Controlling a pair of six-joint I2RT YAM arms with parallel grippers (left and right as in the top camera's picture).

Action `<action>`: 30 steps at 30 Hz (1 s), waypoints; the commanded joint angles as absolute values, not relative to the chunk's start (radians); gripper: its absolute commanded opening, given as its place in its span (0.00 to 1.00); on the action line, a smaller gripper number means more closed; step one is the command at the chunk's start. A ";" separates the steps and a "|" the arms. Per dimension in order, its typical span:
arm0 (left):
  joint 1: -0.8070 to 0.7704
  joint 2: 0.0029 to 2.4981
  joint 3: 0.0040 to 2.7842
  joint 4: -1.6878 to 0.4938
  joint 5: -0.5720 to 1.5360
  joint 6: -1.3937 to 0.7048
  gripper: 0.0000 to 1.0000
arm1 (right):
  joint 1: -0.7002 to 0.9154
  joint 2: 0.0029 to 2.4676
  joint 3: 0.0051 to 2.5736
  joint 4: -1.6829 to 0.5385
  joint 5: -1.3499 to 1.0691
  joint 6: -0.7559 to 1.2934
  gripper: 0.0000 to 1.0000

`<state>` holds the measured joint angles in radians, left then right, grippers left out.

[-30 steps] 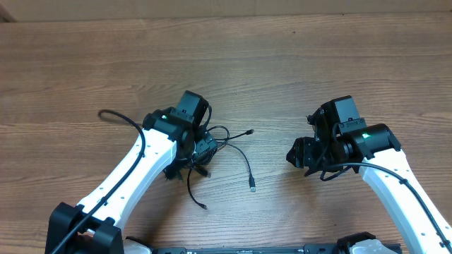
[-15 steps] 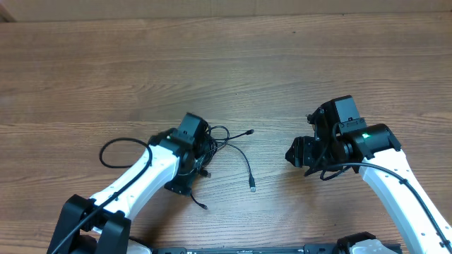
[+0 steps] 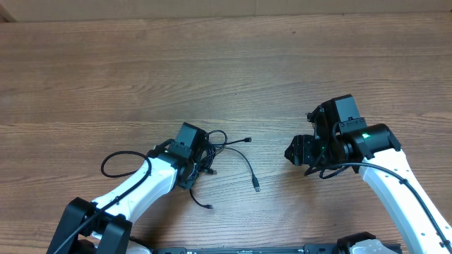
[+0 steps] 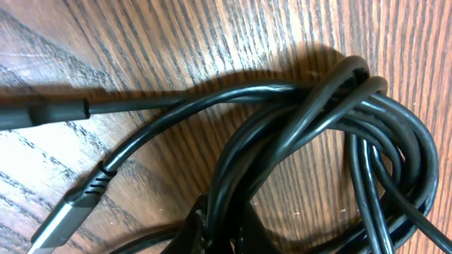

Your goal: Untangle cables

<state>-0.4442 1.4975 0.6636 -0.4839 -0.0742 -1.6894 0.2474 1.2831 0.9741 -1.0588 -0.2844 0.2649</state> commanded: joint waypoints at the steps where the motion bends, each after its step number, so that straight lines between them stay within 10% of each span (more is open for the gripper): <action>1: -0.448 1.517 0.608 -0.515 -0.087 -1.600 0.04 | 0.241 1.283 0.975 -1.055 -0.294 0.261 0.64; 16: -0.444 1.362 0.741 -0.537 0.170 -0.637 0.04 | 0.241 1.283 0.975 -1.066 -0.367 0.260 0.75; 30: -0.444 1.243 0.744 -0.552 0.226 -0.455 0.04 | 0.241 1.283 0.975 -0.891 -0.720 0.135 0.72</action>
